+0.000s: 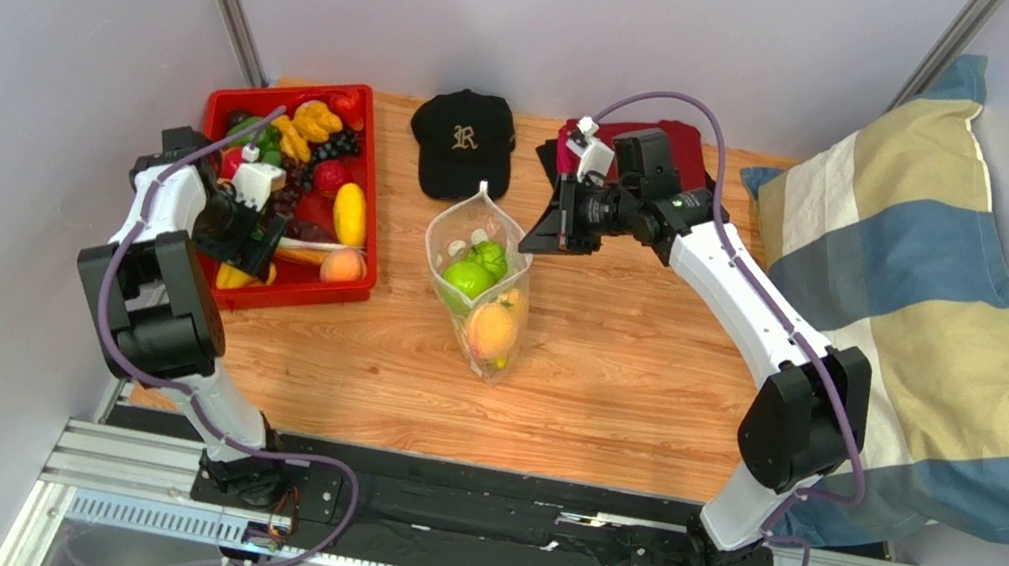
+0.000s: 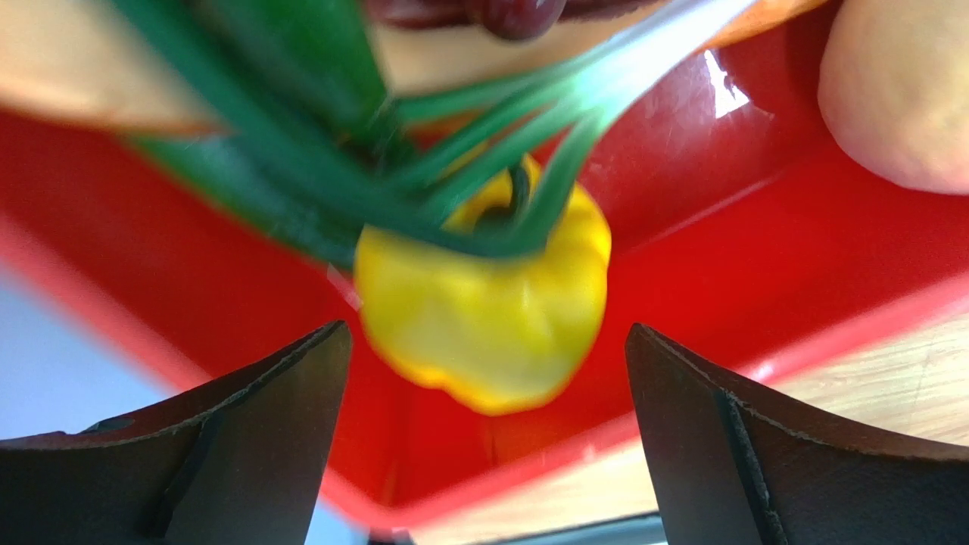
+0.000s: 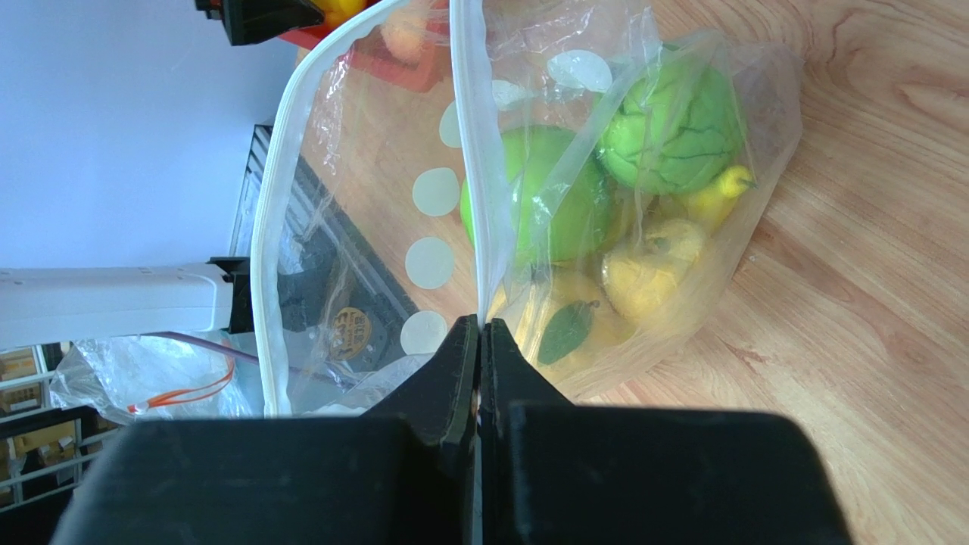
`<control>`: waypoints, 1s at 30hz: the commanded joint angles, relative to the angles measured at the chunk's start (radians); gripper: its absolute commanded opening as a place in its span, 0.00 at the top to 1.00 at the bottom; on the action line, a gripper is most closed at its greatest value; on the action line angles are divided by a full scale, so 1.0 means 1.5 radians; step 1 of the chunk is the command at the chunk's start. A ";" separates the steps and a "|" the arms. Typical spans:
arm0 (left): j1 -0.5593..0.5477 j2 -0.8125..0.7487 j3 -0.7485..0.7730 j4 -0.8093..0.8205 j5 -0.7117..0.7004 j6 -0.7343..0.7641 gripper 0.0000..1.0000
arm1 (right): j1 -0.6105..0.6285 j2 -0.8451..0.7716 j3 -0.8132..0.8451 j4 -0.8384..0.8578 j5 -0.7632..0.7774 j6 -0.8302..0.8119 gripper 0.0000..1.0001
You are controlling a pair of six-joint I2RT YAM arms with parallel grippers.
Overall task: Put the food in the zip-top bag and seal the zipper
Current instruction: Pick up the fake fruit from the bin.
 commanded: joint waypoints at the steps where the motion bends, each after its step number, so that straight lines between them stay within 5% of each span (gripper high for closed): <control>1: 0.007 0.043 -0.001 0.026 0.046 0.039 0.01 | -0.004 -0.020 0.018 0.004 0.006 -0.014 1.00; 6: 0.007 0.052 -0.025 0.044 0.074 0.039 0.07 | -0.005 -0.021 0.013 0.005 0.009 -0.015 1.00; 14: 0.007 -0.056 -0.018 0.033 0.103 0.007 0.35 | -0.004 -0.026 0.010 0.002 0.014 -0.022 1.00; 20: 0.008 -0.156 0.043 -0.073 0.129 -0.008 0.55 | -0.004 -0.026 0.006 0.002 0.014 -0.024 1.00; 25: -0.003 -0.229 0.093 -0.150 0.244 -0.022 0.55 | -0.004 -0.028 0.002 -0.002 0.011 -0.055 1.00; 30: -0.153 -0.268 0.178 -0.148 0.314 -0.100 0.53 | -0.004 -0.027 0.010 -0.015 -0.022 -0.099 1.00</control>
